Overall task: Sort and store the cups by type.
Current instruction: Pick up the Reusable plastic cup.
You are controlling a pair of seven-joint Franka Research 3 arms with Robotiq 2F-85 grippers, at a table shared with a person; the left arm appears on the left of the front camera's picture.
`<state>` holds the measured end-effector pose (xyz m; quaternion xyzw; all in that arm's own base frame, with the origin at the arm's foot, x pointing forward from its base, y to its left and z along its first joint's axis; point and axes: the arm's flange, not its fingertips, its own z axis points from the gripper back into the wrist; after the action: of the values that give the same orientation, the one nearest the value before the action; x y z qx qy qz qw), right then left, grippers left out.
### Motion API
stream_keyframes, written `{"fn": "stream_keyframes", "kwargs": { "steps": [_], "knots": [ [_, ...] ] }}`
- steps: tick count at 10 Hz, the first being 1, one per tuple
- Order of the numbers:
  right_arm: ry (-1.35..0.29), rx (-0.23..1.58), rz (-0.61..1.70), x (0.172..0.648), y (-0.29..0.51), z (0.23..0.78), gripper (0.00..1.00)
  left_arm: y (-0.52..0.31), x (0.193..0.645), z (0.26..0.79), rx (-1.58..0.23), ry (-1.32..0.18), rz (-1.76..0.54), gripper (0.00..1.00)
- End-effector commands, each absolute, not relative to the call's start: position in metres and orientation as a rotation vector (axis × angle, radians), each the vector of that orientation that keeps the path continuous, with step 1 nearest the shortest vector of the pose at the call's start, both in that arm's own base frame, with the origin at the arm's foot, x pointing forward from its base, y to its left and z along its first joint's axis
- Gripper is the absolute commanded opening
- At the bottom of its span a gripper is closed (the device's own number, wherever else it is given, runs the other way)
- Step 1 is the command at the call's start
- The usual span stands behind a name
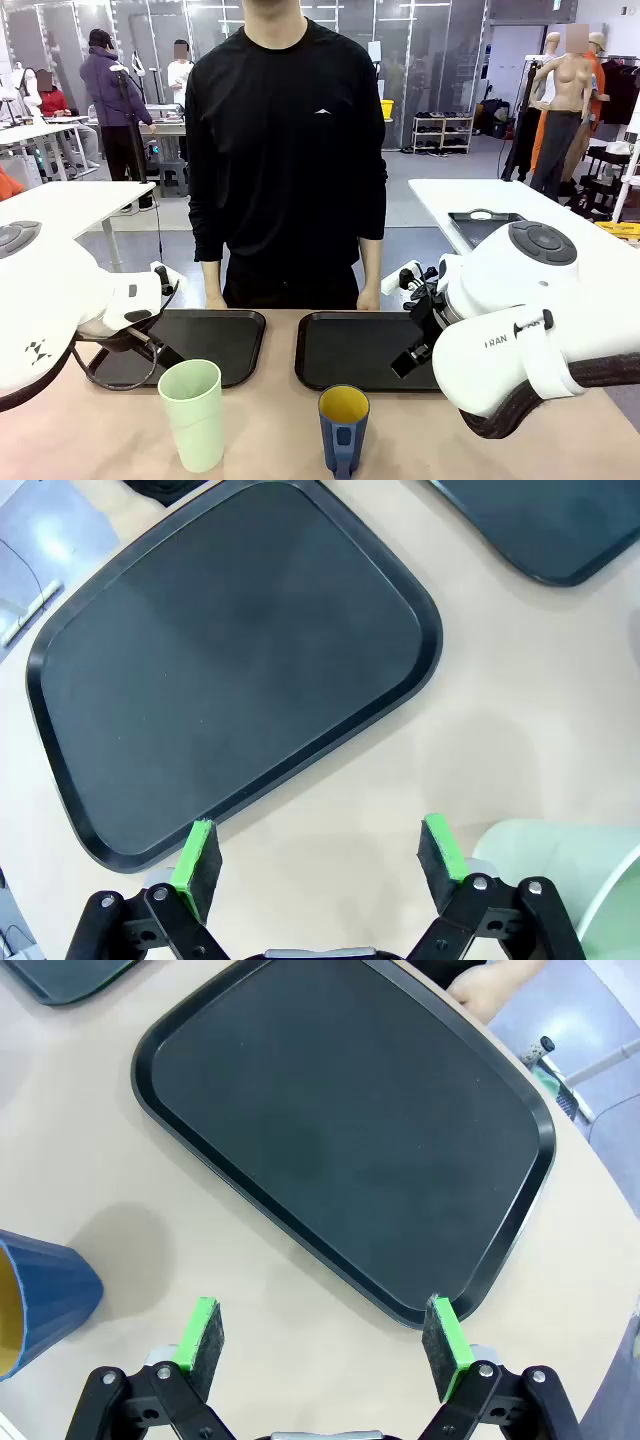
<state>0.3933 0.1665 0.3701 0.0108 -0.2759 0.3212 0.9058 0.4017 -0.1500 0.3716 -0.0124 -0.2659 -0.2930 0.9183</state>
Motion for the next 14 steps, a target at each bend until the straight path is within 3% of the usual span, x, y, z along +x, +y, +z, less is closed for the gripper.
{"fn": "stream_keyframes", "kwargs": {
  "steps": [1, 14],
  "knots": [
    [-0.573, 0.023, 0.664, 0.3932, 0.1669, 0.3716, 1.00, -0.1502, 0.4016, 0.3716, -0.025, -0.547, -0.603, 1.00],
    [-0.573, 0.023, 0.664, 0.3932, 0.1669, 0.3716, 1.00, -0.1502, 0.4016, 0.3716, -0.025, -0.547, -0.603, 1.00]
  ]
}}
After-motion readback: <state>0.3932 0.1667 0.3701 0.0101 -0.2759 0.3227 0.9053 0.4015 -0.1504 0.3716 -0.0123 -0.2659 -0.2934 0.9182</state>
